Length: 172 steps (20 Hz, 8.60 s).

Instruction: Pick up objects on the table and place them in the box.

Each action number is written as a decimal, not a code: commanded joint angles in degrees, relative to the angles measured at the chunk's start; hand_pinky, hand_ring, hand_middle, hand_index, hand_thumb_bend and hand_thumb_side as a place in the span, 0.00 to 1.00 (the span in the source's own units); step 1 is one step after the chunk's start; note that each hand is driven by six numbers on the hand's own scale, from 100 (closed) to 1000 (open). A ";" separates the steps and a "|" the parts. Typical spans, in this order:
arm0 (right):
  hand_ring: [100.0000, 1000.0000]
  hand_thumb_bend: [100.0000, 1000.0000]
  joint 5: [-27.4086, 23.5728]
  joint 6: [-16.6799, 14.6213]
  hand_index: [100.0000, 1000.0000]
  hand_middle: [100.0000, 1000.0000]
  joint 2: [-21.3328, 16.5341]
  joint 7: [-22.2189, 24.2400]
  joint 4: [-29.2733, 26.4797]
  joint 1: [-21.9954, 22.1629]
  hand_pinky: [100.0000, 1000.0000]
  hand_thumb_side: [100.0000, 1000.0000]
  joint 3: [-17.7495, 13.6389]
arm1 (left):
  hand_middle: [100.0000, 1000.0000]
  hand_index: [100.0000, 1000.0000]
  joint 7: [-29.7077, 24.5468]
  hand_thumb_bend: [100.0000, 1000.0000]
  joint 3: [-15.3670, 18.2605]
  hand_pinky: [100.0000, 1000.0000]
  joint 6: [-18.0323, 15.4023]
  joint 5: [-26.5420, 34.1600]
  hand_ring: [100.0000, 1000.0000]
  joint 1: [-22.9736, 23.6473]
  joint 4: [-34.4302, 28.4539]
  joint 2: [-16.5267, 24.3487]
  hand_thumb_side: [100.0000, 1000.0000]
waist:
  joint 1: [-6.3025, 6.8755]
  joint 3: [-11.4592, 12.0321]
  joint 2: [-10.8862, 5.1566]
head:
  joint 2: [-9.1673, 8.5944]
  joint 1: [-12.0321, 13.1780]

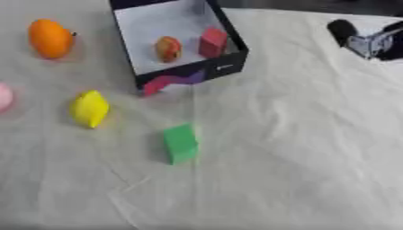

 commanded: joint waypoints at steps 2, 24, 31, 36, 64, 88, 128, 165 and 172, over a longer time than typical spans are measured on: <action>0.84 0.00 4.86 -1.85 0.90 0.78 -1.12 2.79 -0.37 -0.85 0.81 0.07 3.24 | 0.55 0.68 0.07 0.00 0.46 0.88 0.02 -0.43 0.72 0.24 -0.73 1.84 0.83 | 0.79 -0.44 -1.98 | 0.54 0.82; 0.84 0.00 21.44 -6.90 0.93 0.79 12.99 12.98 12.28 -6.62 0.81 0.15 12.19 | 0.55 0.68 0.46 0.00 0.68 0.88 -0.35 -0.49 0.73 0.04 -1.22 3.48 0.81 | -0.32 0.16 -2.40 | 1.72 0.43; 0.82 0.16 23.65 -5.13 0.92 0.75 16.36 12.29 16.10 -8.53 0.81 0.15 13.78 | 0.55 0.68 0.75 0.00 0.96 0.88 -0.41 -0.69 0.73 0.41 -1.36 4.77 0.80 | -0.82 0.70 -2.61 | 1.80 0.02; 0.81 0.17 23.94 -4.32 0.92 0.74 17.72 11.29 17.39 -9.38 0.81 0.13 14.31 | 0.55 0.68 1.15 0.00 1.38 0.88 -0.52 -0.99 0.73 0.81 -1.52 5.58 0.80 | -0.92 1.06 -2.55 | 1.80 -0.16; 0.83 0.00 4.78 3.70 0.93 0.73 7.51 5.69 -1.12 -1.10 0.81 0.00 2.41 | 0.55 0.68 0.98 0.00 1.32 0.88 -0.72 -1.50 0.73 1.34 -3.36 6.48 0.77 | 1.06 0.28 -1.86 | 1.80 1.41; 0.83 0.00 -22.25 4.99 0.91 0.72 12.96 -29.48 -1.17 24.06 0.80 0.58 -24.21 | 0.56 0.69 -1.57 0.00 -0.44 0.87 -2.68 -1.74 0.74 -0.47 -9.13 9.09 0.70 | 3.18 -1.09 0.16 | -1.39 4.22; 0.80 0.00 -28.81 7.18 0.91 0.68 16.13 -28.55 3.03 27.10 0.80 0.61 -30.90 | 0.64 0.73 -41.92 0.00 -29.22 0.90 4.25 -10.45 0.73 -34.24 -9.13 30.89 0.02 | 4.91 1.04 -0.86 | 1.43 1.71; 0.79 0.00 -27.34 8.36 0.90 0.66 16.73 -26.24 4.11 26.05 0.80 0.62 -29.84 | 0.65 0.72 -54.80 0.39 -33.41 0.84 -16.08 -20.32 0.76 -45.30 -9.13 22.17 0.01 | 5.63 -1.96 -0.45 | 0.30 3.32; 0.79 0.00 -27.42 8.52 0.90 0.66 16.64 -25.83 4.61 25.34 0.80 0.62 -29.74 | 0.71 0.78 -54.56 0.53 -33.48 0.85 -17.95 -25.87 0.79 -45.51 -9.13 20.67 0.03 | 5.75 -2.50 -0.29 | -0.02 3.54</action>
